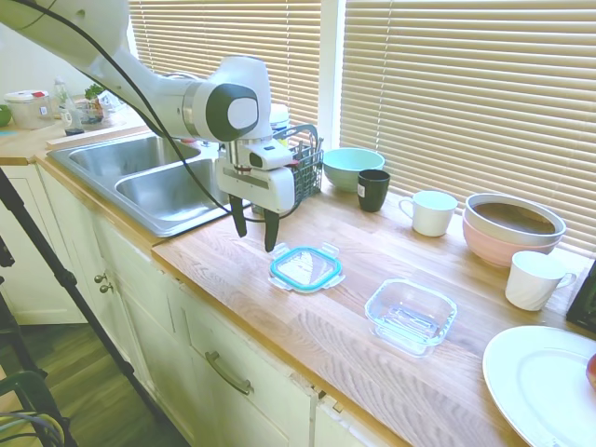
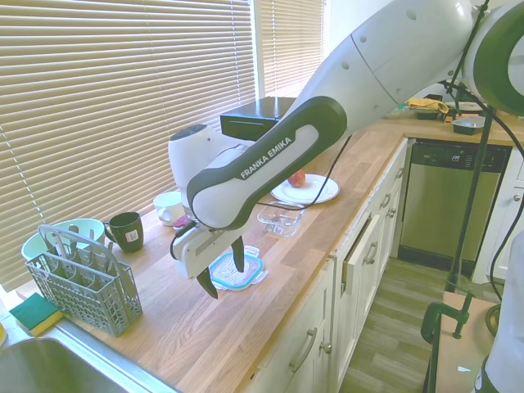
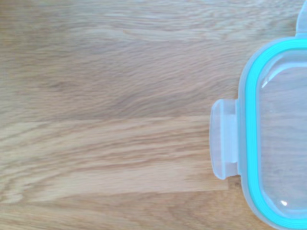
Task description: Cover the lid of the food container
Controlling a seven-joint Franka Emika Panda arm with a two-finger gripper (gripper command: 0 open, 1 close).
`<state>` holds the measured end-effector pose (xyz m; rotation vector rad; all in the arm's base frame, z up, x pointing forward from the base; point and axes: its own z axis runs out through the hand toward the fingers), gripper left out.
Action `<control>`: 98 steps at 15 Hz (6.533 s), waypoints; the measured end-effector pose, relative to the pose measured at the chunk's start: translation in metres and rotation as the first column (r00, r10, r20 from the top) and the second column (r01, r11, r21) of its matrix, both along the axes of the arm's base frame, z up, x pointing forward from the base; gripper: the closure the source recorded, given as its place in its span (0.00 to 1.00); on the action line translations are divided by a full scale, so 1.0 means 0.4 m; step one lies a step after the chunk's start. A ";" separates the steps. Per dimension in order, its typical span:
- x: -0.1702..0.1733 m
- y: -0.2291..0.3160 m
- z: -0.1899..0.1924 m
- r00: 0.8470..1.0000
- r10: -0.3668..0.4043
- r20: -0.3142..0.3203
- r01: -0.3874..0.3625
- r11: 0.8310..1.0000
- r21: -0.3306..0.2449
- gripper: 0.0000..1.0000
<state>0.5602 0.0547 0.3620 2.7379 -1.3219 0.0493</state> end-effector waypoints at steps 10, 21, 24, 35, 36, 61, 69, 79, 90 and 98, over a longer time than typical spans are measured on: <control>0.073 0.030 -0.083 0.998 -0.055 0.016 0.057 0.974 -0.219 0.00; 0.095 0.039 -0.113 0.997 -0.073 0.036 0.081 0.932 -0.352 0.00; 0.103 0.045 -0.115 0.997 -0.070 0.031 0.077 0.927 -0.368 0.00; 0.110 0.053 -0.122 0.997 -0.072 0.016 0.073 0.922 -0.381 1.00; 0.110 0.055 -0.125 0.997 -0.072 0.014 0.071 0.922 -0.381 1.00; 0.110 0.048 -0.142 0.997 -0.079 -0.002 0.073 0.925 -0.373 1.00; 0.078 0.054 -0.073 0.997 -0.069 0.036 0.077 0.952 -0.296 1.00; 0.027 0.084 0.090 0.993 -0.053 0.101 0.072 0.978 -0.198 1.00; -0.052 0.033 0.235 0.993 0.000 0.120 0.008 0.998 -0.068 1.00; -0.087 0.017 0.309 0.991 0.032 0.134 -0.032 0.999 0.001 1.00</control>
